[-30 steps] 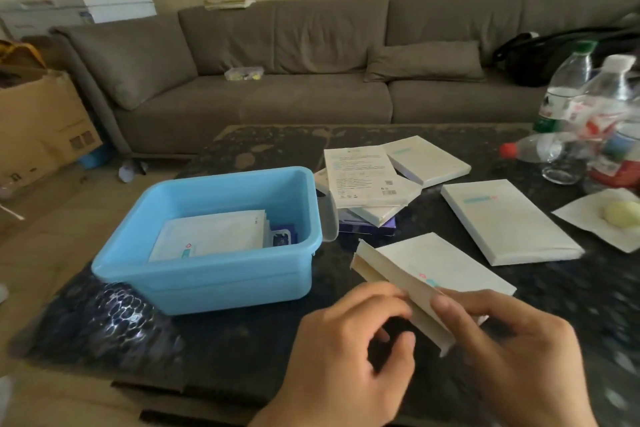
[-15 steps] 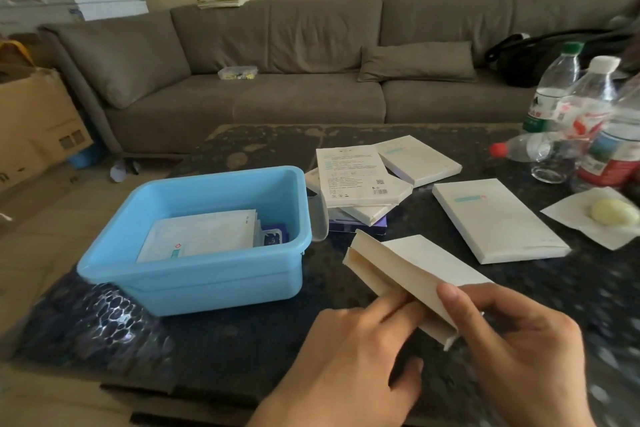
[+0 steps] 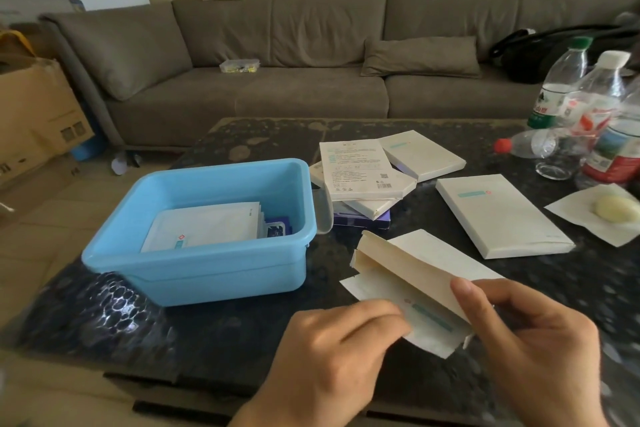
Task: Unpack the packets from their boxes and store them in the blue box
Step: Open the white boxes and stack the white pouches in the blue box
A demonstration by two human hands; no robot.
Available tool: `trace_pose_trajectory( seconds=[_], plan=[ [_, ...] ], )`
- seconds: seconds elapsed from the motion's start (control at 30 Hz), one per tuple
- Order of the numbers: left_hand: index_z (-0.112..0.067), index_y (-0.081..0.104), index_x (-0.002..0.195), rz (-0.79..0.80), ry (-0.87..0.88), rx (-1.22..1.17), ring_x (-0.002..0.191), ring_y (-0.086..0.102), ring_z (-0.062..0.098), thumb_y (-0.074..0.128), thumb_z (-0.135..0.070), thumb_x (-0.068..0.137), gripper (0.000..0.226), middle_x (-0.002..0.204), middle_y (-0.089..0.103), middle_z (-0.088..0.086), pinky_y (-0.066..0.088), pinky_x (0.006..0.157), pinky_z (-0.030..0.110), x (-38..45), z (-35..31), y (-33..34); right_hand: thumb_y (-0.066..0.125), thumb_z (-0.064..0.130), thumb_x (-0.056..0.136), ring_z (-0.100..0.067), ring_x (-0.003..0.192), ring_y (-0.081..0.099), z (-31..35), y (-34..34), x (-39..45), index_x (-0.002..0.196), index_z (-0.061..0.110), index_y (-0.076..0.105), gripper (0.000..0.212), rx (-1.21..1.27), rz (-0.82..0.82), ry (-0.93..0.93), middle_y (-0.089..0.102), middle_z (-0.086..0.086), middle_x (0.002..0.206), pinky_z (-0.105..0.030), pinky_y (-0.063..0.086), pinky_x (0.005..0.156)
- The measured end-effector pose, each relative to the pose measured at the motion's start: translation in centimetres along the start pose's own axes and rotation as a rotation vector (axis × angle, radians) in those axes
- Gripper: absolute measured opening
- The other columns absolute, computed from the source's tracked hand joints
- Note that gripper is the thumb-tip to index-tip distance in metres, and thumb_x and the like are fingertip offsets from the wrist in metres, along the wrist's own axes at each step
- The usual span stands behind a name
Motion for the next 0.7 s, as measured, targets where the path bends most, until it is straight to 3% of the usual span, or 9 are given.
trace_pose_trajectory(
  seconds=[0.1,0.2,0.3,0.43,0.53,0.6,0.7],
  plan=[
    [-0.014,0.059,0.093,-0.043,0.02,-0.014,0.066,0.064,0.015,0.058,0.0,0.092,0.014,0.11,0.066,-0.003,0.049,0.053,0.025,-1.1,-0.1,-1.4,0.061,0.057,0.071,-0.008,0.059,0.061,0.1,0.1,-0.1,0.079,0.043,0.069,0.018,0.04,0.001,0.013,0.067,0.022,0.062,-0.004,0.039,0.052],
    [-0.016,0.051,0.091,-0.122,-0.041,-0.08,0.078,0.07,0.015,0.047,-0.011,0.1,0.01,0.12,0.066,-0.003,0.054,0.063,0.023,-2.4,0.3,-3.2,0.061,0.055,0.072,-0.001,0.057,0.06,0.3,0.3,-0.2,0.072,0.036,0.071,0.021,0.051,0.043,-0.009,0.066,0.026,0.063,-0.002,0.038,0.051],
    [-0.017,0.05,0.086,-0.367,-0.221,-0.238,0.079,0.065,0.004,0.045,-0.017,0.1,0.015,0.104,0.07,0.0,0.046,0.069,0.014,-3.1,0.1,-4.6,0.061,0.05,0.075,0.009,0.07,0.064,0.3,0.7,-0.6,0.067,0.03,0.072,0.025,-0.007,0.138,-0.08,0.07,0.027,0.078,0.0,0.041,0.056],
    [-0.018,0.049,0.075,-0.674,-0.463,-0.462,0.075,0.058,0.031,0.039,0.009,0.076,0.029,0.079,0.066,0.009,0.041,0.067,0.031,-3.0,0.7,-6.8,0.064,0.046,0.079,0.007,0.09,0.067,-1.3,1.9,-2.0,0.064,0.023,0.069,0.028,-0.183,0.274,-0.298,0.072,0.019,0.086,-0.008,0.051,0.073],
    [-0.019,0.054,0.066,-0.78,-0.571,-0.712,0.079,0.056,0.028,0.059,-0.024,0.071,0.008,0.073,0.062,0.011,0.041,0.075,0.04,-2.7,2.5,-8.8,0.057,0.06,0.086,0.005,0.096,0.067,-2.4,2.9,-2.6,0.064,0.028,0.068,0.04,-0.38,0.418,-0.424,0.071,0.02,0.087,-0.029,0.057,0.087],
    [-0.019,0.056,0.063,-0.785,-0.699,-0.858,0.082,0.055,0.025,0.07,-0.057,0.064,0.04,0.075,0.061,0.012,0.041,0.076,0.042,-2.8,3.6,-9.4,0.049,0.07,0.086,0.001,0.097,0.068,-2.3,3.4,-2.8,0.064,0.032,0.068,0.047,-0.503,0.545,-0.462,0.071,0.021,0.088,-0.041,0.059,0.085],
    [-0.017,0.055,0.063,-0.767,-0.708,-0.887,0.083,0.055,0.024,0.073,-0.062,0.062,0.048,0.077,0.06,0.011,0.042,0.077,0.042,-2.8,4.0,-10.2,0.051,0.073,0.083,-0.001,0.09,0.071,0.5,3.3,-3.0,0.061,0.033,0.07,0.049,-0.395,0.541,-0.328,0.072,0.022,0.086,-0.033,0.059,0.078]
  ],
)
Point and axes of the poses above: each hand's wrist, its own x-axis towards the middle knuckle, its own y-axis out of the palm, z = x × y, the point moved 3 cm from there along x, towards the middle knuckle
